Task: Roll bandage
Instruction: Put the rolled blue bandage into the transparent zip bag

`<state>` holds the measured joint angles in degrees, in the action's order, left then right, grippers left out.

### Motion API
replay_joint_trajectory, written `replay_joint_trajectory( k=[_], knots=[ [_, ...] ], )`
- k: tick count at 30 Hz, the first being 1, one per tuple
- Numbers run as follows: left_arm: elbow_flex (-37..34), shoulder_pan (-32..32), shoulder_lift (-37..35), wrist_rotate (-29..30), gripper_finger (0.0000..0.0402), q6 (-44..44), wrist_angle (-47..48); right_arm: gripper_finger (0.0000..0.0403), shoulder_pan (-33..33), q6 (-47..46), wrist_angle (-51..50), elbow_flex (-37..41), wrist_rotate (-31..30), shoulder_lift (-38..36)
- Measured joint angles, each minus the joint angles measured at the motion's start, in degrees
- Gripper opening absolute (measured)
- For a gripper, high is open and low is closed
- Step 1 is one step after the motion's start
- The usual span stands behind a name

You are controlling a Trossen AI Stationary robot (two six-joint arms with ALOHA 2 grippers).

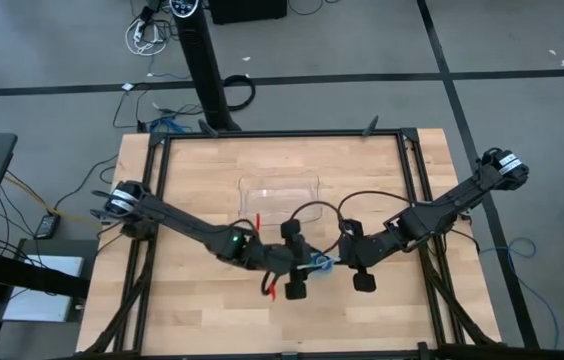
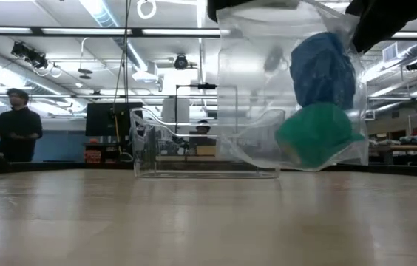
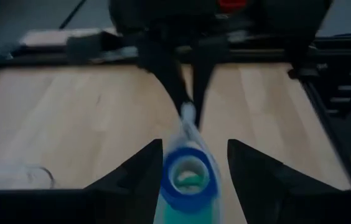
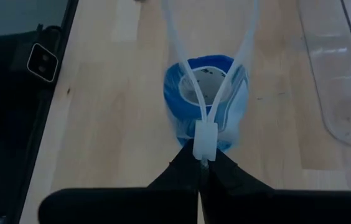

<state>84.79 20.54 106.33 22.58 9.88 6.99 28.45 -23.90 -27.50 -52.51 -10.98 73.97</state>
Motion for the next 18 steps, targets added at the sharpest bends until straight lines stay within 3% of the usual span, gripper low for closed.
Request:
replay_joint_trajectory(
  k=[9, 18],
  knots=[
    [-0.1, -2.1, 3.0, -0.9, 0.0188, -3.7, -5.3, 0.0000, -0.5, -0.3, -0.3, 0.0, 0.1, 0.0],
    [0.0, -2.3, 5.8, -1.9, 0.0188, -6.9, -11.4, 0.0000, -0.9, 1.1, 0.6, 0.0, -0.9, 6.0]
  ],
)
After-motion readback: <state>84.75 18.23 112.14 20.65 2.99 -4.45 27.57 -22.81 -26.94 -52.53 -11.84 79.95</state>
